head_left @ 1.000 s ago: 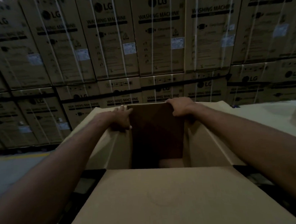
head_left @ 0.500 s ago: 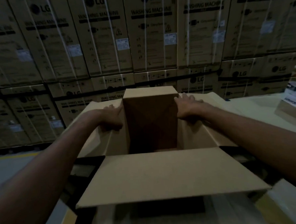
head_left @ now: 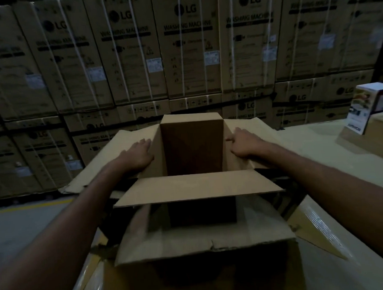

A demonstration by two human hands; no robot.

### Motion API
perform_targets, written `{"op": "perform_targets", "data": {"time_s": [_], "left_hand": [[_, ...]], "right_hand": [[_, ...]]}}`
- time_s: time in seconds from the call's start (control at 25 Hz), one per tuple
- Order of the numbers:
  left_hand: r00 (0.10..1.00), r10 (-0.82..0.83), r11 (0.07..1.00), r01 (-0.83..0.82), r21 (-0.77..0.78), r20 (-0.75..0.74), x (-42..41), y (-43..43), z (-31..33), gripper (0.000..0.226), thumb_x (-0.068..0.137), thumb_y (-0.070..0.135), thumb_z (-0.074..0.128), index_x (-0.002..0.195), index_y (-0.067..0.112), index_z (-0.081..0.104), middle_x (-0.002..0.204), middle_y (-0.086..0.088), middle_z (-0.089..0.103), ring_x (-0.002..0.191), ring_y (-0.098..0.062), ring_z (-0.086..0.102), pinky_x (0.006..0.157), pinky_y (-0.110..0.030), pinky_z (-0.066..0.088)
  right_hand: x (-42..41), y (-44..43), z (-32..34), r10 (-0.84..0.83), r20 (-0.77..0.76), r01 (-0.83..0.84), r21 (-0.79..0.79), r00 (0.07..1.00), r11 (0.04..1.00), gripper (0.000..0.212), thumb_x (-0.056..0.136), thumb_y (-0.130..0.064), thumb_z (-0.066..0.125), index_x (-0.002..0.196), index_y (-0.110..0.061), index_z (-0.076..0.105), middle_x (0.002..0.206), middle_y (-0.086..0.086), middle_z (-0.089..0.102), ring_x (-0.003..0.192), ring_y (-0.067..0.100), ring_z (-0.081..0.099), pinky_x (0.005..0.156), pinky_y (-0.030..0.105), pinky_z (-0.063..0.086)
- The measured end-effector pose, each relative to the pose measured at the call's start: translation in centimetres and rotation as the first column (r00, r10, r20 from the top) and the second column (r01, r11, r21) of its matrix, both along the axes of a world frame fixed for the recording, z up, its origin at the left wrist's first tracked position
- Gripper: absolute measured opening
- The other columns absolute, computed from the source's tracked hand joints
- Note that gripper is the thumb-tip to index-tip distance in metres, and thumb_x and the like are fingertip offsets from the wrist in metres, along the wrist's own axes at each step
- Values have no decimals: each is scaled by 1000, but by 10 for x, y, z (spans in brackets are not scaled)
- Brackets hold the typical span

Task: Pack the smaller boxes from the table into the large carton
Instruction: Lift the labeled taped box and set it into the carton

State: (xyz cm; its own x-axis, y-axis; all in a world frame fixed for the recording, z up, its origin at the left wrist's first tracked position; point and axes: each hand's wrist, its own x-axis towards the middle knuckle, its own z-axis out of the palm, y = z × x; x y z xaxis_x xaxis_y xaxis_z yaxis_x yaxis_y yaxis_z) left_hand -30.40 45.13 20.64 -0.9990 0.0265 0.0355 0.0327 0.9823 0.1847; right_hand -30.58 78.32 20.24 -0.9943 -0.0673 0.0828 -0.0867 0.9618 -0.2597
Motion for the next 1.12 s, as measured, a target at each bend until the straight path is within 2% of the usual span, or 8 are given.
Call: {"op": "perform_targets", "data": {"time_s": [0.16,0.28,0.36,0.52,0.6,0.8,0.92,1.12], "left_hand": [[993,102,984,-92,154,-56,47,14,7,50,102,34,49,148,14,45,149,-13,49,132,-32,49,111,-48,39],[963,248,932,-207,297,-107,80,20,22,45,100,36,59,137,10,61,127,-13,65,113,-30,61,93,-35,49],[955,295,885,-264,384,-24,99,23,24,43,96,32,66,131,7,66,111,-11,69,96,-25,64,81,-32,49],[957,275,934,-289,208,96,133,34,17,64,101,37,58,157,20,35,163,-7,33,147,-29,35,118,-35,29],[960,279,933,-279,228,33,140,40,15,58,103,36,54,157,21,38,163,-7,32,148,-29,34,119,-37,28],[922,330,904,-248,348,-201,185,70,18,36,100,38,58,131,21,67,135,-8,64,120,-29,59,96,-39,48],[888,283,911,-129,393,-363,231,105,15,31,95,44,62,119,27,71,121,0,70,111,-23,63,84,-35,51],[823,101,942,100,319,-558,296,181,5,35,96,48,61,124,28,69,122,2,71,109,-16,65,92,-38,53]], "right_hand": [[19,7,17,101,4,-100,-147,995,984,49,92,-8,58,140,-14,60,143,6,59,119,23,62,86,31,50],[39,5,13,106,-13,-106,-197,994,975,48,89,-18,59,136,-27,63,138,-1,62,115,23,63,98,41,52],[53,6,4,82,-45,-89,-180,996,980,39,89,-22,56,126,-30,69,131,-1,63,117,24,59,103,46,48],[82,8,-6,26,-142,-54,-198,990,979,24,91,-25,54,105,-21,74,118,2,66,110,25,60,98,45,52],[95,11,-5,25,-151,-64,-262,988,963,28,91,-25,53,107,-23,75,121,0,67,113,24,61,98,43,53],[147,27,-6,61,-229,-137,-333,972,933,29,102,-37,54,116,-23,74,121,-1,70,111,22,63,90,36,52],[185,42,-8,91,-361,-216,-322,928,922,34,101,-48,52,122,-27,68,128,-3,64,120,20,56,102,44,47],[244,82,-16,68,-504,-262,-325,861,909,32,101,-46,53,122,-26,66,126,-4,65,118,18,55,101,43,45]]}}
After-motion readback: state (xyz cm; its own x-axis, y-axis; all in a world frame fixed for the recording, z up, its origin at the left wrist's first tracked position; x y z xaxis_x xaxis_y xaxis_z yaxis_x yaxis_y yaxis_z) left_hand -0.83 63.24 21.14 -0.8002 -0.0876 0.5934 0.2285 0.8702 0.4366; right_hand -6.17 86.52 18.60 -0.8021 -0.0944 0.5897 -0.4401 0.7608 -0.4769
